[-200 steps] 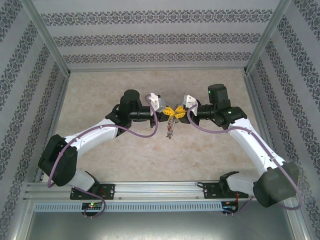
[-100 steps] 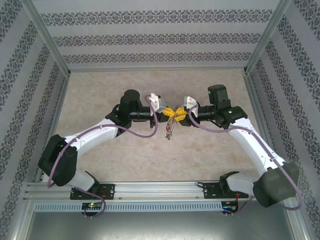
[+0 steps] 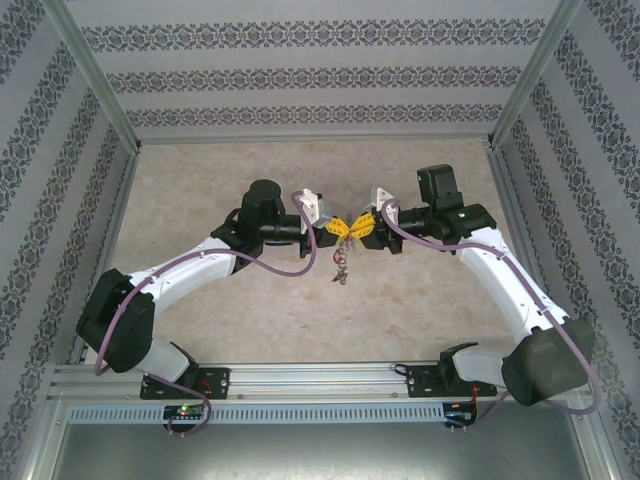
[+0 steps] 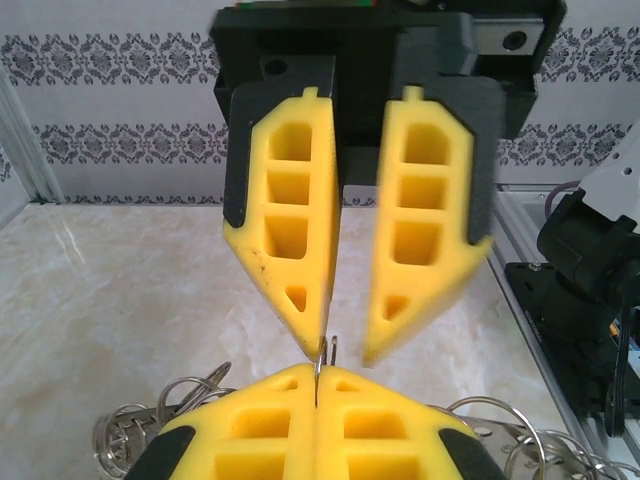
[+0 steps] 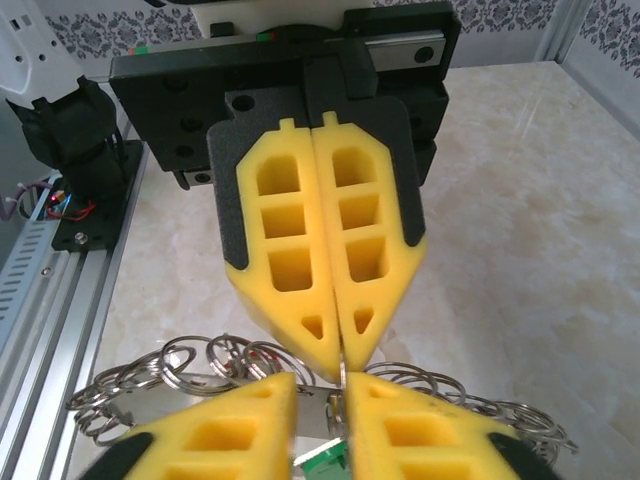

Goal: Put the keys on the keyring

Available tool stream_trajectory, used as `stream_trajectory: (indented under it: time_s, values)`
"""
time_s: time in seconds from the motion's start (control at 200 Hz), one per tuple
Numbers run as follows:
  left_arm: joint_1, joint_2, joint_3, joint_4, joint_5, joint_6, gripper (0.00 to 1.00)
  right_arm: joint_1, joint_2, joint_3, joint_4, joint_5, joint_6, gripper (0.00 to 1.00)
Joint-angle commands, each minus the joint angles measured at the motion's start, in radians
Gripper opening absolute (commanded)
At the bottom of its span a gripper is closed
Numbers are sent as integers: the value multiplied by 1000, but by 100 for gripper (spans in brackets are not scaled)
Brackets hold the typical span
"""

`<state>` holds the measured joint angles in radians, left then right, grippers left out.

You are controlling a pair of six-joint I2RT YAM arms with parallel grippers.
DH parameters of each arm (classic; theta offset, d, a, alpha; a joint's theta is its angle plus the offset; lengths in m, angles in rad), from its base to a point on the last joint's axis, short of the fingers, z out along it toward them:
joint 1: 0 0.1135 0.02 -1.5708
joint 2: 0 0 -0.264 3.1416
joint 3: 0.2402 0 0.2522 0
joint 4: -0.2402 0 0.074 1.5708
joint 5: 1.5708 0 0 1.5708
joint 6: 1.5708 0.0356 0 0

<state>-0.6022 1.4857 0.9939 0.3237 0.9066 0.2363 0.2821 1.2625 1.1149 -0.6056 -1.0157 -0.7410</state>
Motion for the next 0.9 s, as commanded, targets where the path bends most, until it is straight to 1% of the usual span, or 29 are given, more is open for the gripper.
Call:
stream_trajectory:
  time_s: [0.0, 0.05, 0.1, 0.155, 0.175, 0.4, 0.605, 0.64, 0.714, 0.749, 0.819, 0.859, 0.894]
  values:
    - [-1, -9, 45, -1, 5, 29, 0, -7, 2, 26, -47, -60, -25, 11]
    - [-2, -10, 45, 0, 6, 28, 0, -6, 0, 26, -42, -48, -26, 11]
    - [-2, -8, 45, 3, 6, 26, 0, -3, -3, 22, -37, -23, -28, 13]
    - [-2, -9, 45, 7, 6, 22, 0, 3, -6, 21, -36, 5, -29, 24]
    - [-2, -9, 45, 10, 7, 20, 0, 4, -6, 20, -37, 11, -30, 25]
    - [-2, -11, 42, 37, 37, 7, 0, 11, -6, 23, -33, 19, -37, 24]
    - [-2, -13, 40, 38, 34, 4, 0, 20, 2, 29, -28, 20, -37, 24]
    - [-2, -15, 40, 40, 34, 5, 0, 22, 4, 32, -29, 18, -37, 23]
    - [-2, -16, 40, 35, 33, 3, 0, 24, 9, 39, -28, 14, -41, 15]
    - [-2, -16, 38, 34, 32, 7, 0, 24, 11, 41, -28, 13, -41, 14]
    - [-2, -17, 37, 26, 28, 11, 0, 24, 13, 47, -35, 7, -42, 4]
    - [-2, -17, 37, 23, 26, 13, 0, 24, 14, 49, -39, 3, -43, 0]
    - [-2, -17, 38, 17, 24, 17, 0, 24, 15, 52, -44, -2, -44, 0]
